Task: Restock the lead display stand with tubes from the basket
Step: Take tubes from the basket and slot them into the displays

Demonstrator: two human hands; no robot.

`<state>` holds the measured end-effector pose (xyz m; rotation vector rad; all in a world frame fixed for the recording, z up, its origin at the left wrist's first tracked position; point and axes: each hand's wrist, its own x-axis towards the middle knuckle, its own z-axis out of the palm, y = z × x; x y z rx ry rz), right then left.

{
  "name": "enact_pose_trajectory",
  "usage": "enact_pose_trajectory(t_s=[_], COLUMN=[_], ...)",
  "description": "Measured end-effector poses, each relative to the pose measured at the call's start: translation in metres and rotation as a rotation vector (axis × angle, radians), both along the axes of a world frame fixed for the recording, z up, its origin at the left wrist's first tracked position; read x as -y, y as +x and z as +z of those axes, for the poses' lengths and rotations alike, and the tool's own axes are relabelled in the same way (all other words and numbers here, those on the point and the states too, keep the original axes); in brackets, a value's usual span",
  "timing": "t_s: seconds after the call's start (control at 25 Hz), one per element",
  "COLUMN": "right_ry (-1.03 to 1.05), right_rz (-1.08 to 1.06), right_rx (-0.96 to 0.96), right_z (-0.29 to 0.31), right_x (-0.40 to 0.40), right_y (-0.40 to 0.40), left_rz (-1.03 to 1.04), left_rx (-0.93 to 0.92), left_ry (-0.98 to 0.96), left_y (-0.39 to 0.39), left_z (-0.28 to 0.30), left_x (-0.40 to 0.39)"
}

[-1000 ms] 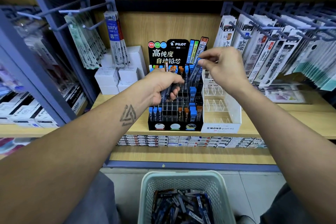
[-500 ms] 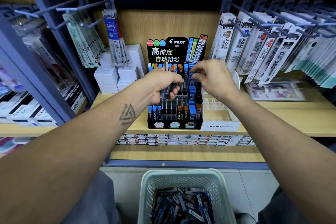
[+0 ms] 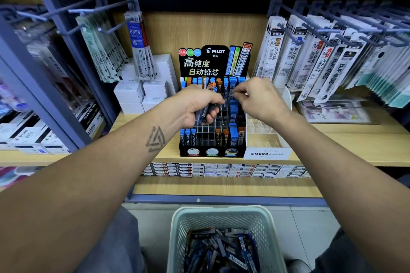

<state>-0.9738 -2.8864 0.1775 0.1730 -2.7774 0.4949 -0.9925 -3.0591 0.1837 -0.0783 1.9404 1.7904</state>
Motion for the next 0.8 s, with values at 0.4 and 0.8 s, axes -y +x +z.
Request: enact_pose_trajectory(t_s=[0.4, 0.8], right_ry=[-0.943, -1.151], right_rz=[0.195, 0.071], right_rx=[0.269, 0.246], right_z=[0.013, 0.021], right_x=[0.005, -0.016], right_y=[0.009, 0.009], left_rz=[-0.263, -0.303], left_rx=[0.066, 0.051], left_ry=[0.118, 0.075], left_y=[0.013, 0.014], left_z=[0.002, 0.000], left_x=[-0.005, 0.000])
